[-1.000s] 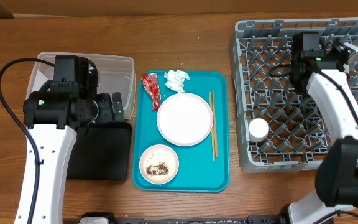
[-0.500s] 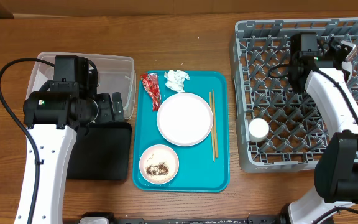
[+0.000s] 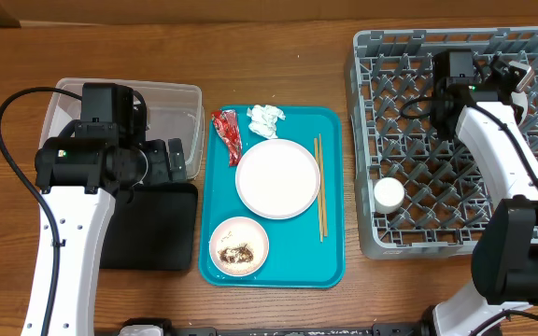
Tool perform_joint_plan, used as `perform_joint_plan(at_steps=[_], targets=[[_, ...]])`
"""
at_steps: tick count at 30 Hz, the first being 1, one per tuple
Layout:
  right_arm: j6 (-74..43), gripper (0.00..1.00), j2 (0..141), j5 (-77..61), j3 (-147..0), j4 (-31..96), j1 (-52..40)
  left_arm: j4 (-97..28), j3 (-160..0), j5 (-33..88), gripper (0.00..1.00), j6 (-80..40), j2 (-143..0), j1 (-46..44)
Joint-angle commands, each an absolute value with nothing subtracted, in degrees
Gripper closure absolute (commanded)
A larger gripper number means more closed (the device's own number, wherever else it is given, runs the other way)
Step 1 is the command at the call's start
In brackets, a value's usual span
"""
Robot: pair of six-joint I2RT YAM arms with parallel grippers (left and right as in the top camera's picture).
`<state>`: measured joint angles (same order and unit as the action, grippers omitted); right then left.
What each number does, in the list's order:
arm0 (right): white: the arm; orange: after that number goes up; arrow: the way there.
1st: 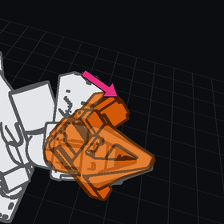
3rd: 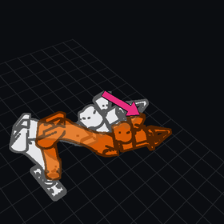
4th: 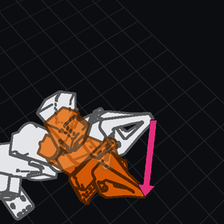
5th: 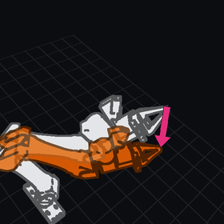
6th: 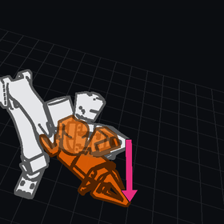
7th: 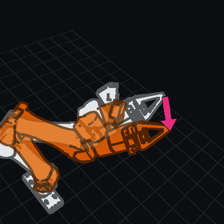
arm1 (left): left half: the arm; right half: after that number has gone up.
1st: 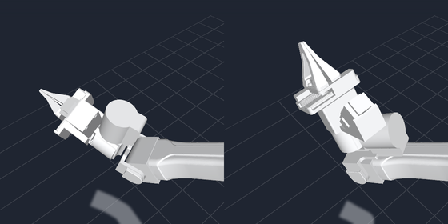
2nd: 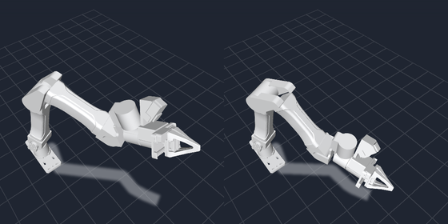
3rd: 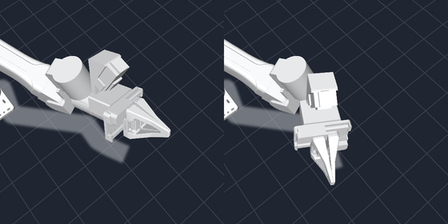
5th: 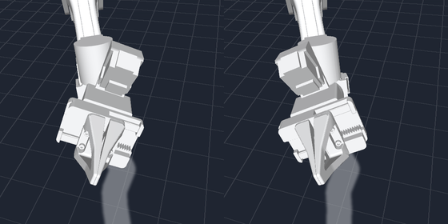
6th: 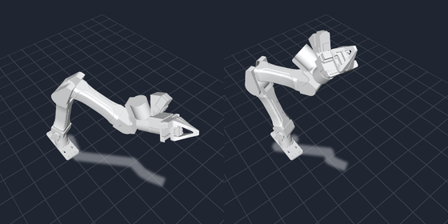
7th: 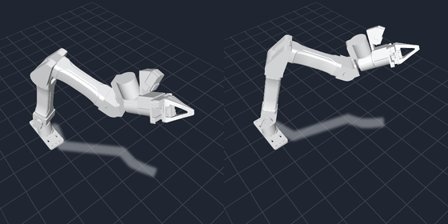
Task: Sort waste into correct bins and load items into the dishwasher
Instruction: 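Carry the white bowl into the dish rack and release it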
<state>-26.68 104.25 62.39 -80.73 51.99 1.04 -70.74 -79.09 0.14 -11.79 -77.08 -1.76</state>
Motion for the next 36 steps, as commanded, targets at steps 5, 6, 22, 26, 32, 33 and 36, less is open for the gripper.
perform_joint_plan(at_steps=[5,6,22,26,32,33,36], targets=[[-26.5,0.96,106.9,65.9,-81.4,51.9,0.8,-70.7,-79.7,-0.6,0.0,-10.9,-77.5,-1.5],[-26.5,0.96,106.9,65.8,-81.4,51.9,0.8,-70.7,-79.7,-0.6,0.0,-10.9,-77.5,-1.5],[-26.5,0.96,106.9,63.0,-81.4,54.2,-5.0,-70.7,-79.7,-0.6,0.0,-10.9,-77.5,-1.5],[-26.5,0.66,106.8,63.0,-81.4,56.0,-5.2,-70.7,-79.7,-0.6,0.0,-10.9,-77.5,-1.5],[-26.6,0.42,106.7,59.1,-84.5,59.8,-7.4,-70.7,-79.7,-0.6,0.0,-10.9,-77.5,-1.5],[-26.6,0.42,106.7,58.4,-85.6,60.6,-8.3,-70.7,-79.7,-0.6,0.0,-10.9,-77.5,-1.5],[-26.5,0.42,106.7,58.4,-89.2,62.8,-11.2,-70.7,-79.7,-0.6,0.0,-10.9,-77.5,-1.5]])
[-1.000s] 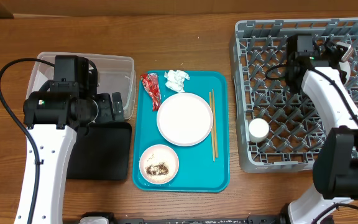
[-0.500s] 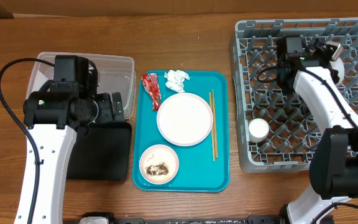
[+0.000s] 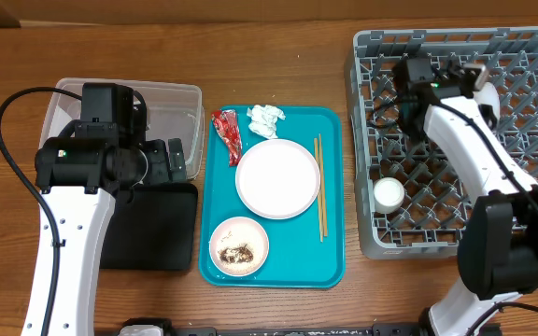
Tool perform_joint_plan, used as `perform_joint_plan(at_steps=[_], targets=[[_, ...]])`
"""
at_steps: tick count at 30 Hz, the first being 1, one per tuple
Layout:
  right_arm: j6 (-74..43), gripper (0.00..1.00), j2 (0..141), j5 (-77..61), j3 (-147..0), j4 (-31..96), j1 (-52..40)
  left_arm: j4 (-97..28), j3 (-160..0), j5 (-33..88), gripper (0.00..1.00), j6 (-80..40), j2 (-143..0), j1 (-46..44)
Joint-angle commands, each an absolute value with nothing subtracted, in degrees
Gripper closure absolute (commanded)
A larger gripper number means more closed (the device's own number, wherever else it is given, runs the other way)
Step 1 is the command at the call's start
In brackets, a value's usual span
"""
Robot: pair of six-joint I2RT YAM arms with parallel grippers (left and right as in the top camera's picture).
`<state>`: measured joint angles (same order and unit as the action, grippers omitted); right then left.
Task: Sort waste into correct bins and load items into the dishwasher
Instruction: 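Carry the white bowl into the dish rack and release it, then grasp the edge of the white plate with the right gripper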
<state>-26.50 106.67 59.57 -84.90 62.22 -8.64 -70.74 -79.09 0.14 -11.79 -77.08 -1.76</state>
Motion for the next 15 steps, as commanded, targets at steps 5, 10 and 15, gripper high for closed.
perform_joint_plan(at_steps=[5,10,15], targets=[[-26.6,0.38,106.7,57.9,-95.1,68.7,-17.0,-70.7,-79.7,-0.6,0.0,-10.9,-77.5,-1.5],[-26.7,0.35,106.7,49.0,-101.4,75.3,-22.1,-70.7,-79.7,-0.6,0.0,-10.9,-77.5,-1.5],[-20.7,0.11,106.7,18.8,-104.8,75.4,-24.6,-70.7,-79.7,-0.6,0.0,-10.9,-77.5,-1.5]])
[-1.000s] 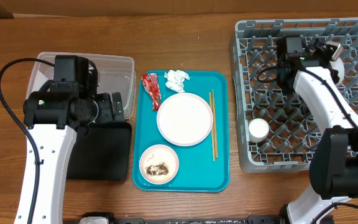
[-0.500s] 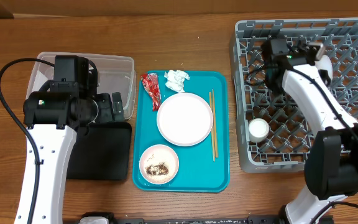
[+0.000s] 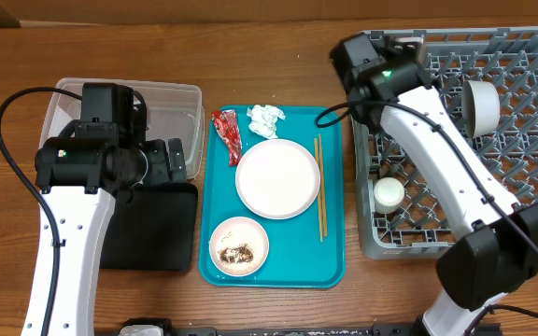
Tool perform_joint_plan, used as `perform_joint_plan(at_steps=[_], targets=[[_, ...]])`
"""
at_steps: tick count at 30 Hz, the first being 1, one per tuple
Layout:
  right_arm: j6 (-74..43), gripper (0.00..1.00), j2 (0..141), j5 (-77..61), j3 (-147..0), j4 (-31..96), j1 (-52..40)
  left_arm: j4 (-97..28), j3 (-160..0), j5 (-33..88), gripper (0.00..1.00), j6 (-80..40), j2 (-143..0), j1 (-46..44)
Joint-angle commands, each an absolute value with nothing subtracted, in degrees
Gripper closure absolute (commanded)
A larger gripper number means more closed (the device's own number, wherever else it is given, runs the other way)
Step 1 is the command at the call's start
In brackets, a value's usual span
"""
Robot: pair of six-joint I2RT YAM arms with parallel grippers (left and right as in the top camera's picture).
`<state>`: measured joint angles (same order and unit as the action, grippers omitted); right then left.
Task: Sort waste into correct bins and load items into the dishwasher
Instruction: 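Grasp the edge of the white plate with the right gripper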
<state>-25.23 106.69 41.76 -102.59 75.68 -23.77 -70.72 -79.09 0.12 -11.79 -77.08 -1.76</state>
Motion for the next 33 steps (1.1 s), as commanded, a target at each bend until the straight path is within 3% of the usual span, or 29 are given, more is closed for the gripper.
perform_joint_plan(at_steps=[1,3,5,10,19,25,33], targets=[[-18.5,0.11,106.7,10.2,-104.8,75.4,-24.7,-70.7,-79.7,-0.6,0.0,-10.9,-77.5,-1.5],[-17.3,0.17,106.7,-2.7,-103.9,75.3,-24.7,-70.7,-79.7,-0.6,0.0,-10.9,-77.5,-1.5],[-17.5,0.32,106.8,-11.1,-102.6,75.3,-24.8,-70.7,-79.7,-0.6,0.0,-10.9,-77.5,-1.5],[-29.1,0.5,106.8,-14.9,-95.8,75.3,-25.5,-70.7,-79.7,-0.6,0.0,-10.9,-77.5,-1.5],[-39.5,0.53,106.8,-16.6,-80.6,65.5,-32.2,-70.7,-79.7,-0.6,0.0,-10.9,-77.5,-1.5],[-48.0,0.46,106.8,-15.4,-77.3,58.3,-36.3,-70.7,-79.7,-0.6,0.0,-10.9,-77.5,-1.5],[-58.9,0.46,106.8,-10.3,-73.1,57.2,-37.0,-70.7,-79.7,-0.6,0.0,-10.9,-77.5,-1.5]])
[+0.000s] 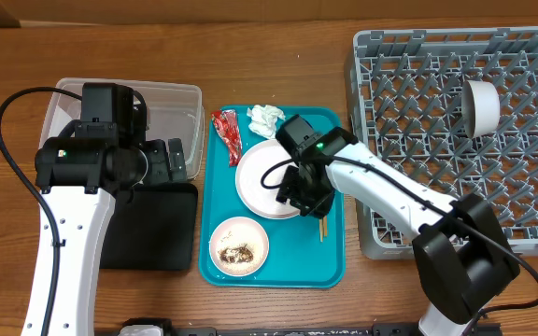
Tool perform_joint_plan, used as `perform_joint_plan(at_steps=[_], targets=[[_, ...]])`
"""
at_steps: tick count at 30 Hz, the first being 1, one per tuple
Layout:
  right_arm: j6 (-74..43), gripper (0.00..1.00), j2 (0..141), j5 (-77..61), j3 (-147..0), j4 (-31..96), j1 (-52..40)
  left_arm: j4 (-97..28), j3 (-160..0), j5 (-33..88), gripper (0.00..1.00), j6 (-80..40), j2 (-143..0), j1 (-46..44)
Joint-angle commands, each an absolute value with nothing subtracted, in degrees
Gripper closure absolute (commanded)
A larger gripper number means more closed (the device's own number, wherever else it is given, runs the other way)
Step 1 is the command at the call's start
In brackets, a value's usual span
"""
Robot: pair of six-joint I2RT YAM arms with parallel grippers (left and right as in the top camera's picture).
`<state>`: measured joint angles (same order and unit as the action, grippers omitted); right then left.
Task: Sort waste into correct bins and load items into the dishwasher
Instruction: 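Grasp the edge of the white plate with the right gripper, then lift the white plate and stand it in the dish rack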
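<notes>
A teal tray [330, 271] holds a white plate [258, 177], a bowl with food scraps [239, 246], a red wrapper [226, 136] and a crumpled white tissue [266, 118]. Only the lower end of the wooden chopsticks [323, 229] shows from under the right arm. My right gripper [304, 198] hangs over the plate's right edge and the chopsticks; its jaws are not readable from above. A white cup [480, 105] lies on its side in the grey dishwasher rack [372, 56]. My left gripper [169, 159] hovers open between the two bins.
A clear plastic bin [180, 93] sits at the back left, with a black bin [152, 238] in front of it. The right arm stretches from the rack's front left corner across to the tray. Bare wood table surrounds everything.
The right arm has moved from the rack's back left corner to the tray, and its gripper is now low over the plate's right edge and the chopsticks. The left arm is unchanged.
The right gripper was at the back right of the rack with a white cup. Then it was further left over the rack. Then the cup lay on its side in the rack and the arm was at the rack's left corner. Now the gripper is over the tray.
</notes>
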<state>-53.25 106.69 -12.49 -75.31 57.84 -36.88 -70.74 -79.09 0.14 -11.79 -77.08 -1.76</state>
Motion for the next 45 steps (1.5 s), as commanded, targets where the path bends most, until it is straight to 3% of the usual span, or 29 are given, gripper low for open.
perform_joint_plan(at_steps=[1,15,17,20,22,33,45], targets=[[-59.2,0.46,106.8,-10.3,-72.4,56.4,-37.0,-70.7,-79.7,-0.6,0.0,-10.9,-77.5,-1.5],[-66.2,0.6,106.8,-10.5,-63.7,44.6,-37.0,-70.7,-79.7,-0.6,0.0,-10.9,-77.5,-1.5],[-66.5,0.68,106.8,-10.3,-62.9,43.8,-36.9,-70.7,-79.7,-0.6,0.0,-10.9,-77.5,-1.5],[-66.2,0.89,106.8,-10.1,-63.0,43.8,-36.4,-70.7,-79.7,-0.6,0.0,-10.9,-77.5,-1.5],[-66.2,0.96,106.8,-10.3,-63.1,44.2,-36.2,-70.7,-79.7,-0.6,0.0,-10.9,-77.5,-1.5],[-62.9,0.96,106.6,-10.0,-65.2,44.9,-35.5,-70.7,-79.7,-0.6,0.0,-10.9,-77.5,-1.5],[-49.0,0.96,99.2,4.6,-78.7,52.9,-33.8,-70.7,-79.7,-0.6,0.0,-10.9,-77.5,-1.5]])
